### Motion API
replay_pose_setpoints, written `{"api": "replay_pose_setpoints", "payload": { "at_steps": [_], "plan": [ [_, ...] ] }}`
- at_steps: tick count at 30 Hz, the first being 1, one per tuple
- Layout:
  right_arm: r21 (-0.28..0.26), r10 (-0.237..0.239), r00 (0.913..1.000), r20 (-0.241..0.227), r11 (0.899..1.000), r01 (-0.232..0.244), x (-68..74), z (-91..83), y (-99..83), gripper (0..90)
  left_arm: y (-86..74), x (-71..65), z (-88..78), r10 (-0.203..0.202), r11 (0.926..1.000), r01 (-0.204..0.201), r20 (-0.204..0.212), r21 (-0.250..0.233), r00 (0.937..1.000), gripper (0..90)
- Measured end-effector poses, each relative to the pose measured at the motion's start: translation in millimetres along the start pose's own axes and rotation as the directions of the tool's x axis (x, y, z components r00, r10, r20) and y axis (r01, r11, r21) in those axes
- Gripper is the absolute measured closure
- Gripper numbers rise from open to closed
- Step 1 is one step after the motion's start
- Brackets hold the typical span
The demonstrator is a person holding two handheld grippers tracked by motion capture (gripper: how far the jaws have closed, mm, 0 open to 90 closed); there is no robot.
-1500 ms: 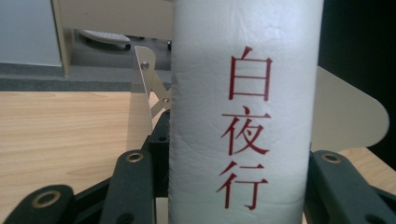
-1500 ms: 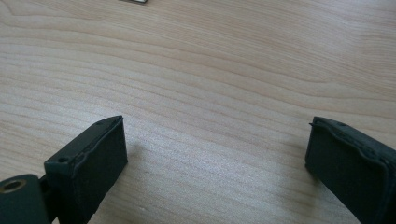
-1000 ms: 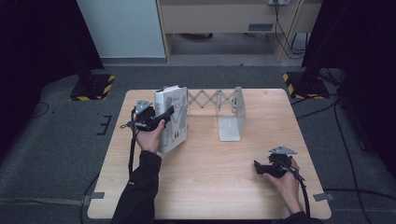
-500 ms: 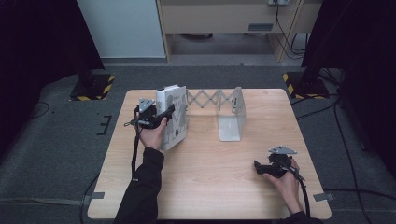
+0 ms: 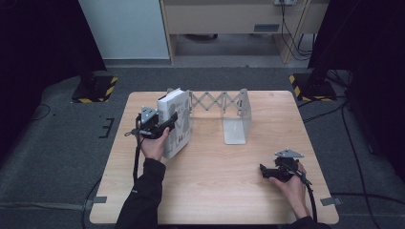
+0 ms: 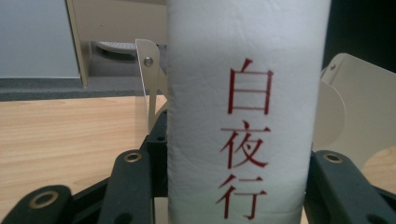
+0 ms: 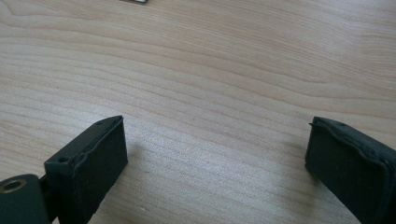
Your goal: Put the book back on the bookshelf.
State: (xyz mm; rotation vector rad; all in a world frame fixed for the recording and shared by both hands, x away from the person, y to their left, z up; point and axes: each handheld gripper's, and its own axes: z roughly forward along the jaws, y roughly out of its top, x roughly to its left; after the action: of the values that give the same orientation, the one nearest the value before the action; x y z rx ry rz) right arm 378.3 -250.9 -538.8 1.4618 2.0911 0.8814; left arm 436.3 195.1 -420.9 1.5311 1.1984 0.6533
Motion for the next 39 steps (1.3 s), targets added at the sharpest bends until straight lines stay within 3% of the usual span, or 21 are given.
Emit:
{"api": "replay_pose_setpoints", "payload": {
  "at_steps": [9,20,27,35,39],
  "plan": [
    [0.0,0.0,1.0,0.0,1.0,0.0,0.1,0.0,0.0,5.9,-18.8,-7.9,-24.7,0.051,0.9986,-0.051,0.001,0.018,0.9987,51.6],
    [-0.002,-0.001,1.0,0.003,1.0,0.001,0.3,0.0,0.0,6.1,-35.5,-9.8,-40.6,0.039,0.9986,-0.038,-0.02,0.036,0.999,51.4],
    [-0.001,-0.003,1.0,0.003,1.0,0.003,0.2,-0.1,0.0,6.1,-44.2,-5.5,-42.5,0.009,0.9987,-0.008,-0.017,0.05,0.9998,50.9],
    [-0.001,-0.002,1.0,0.003,1.0,0.002,0.2,0.0,0.0,6.1,-48.3,-13.6,-35.0,0.037,0.9991,-0.037,-0.022,0.019,0.9991,50.7],
    [-0.001,-0.002,1.0,0.003,1.0,0.002,0.3,0.0,0.0,6.1,-50.2,-13.8,-32.5,0.03,0.9995,-0.03,-0.031,0.0,0.9991,50.6]
  ]
}}
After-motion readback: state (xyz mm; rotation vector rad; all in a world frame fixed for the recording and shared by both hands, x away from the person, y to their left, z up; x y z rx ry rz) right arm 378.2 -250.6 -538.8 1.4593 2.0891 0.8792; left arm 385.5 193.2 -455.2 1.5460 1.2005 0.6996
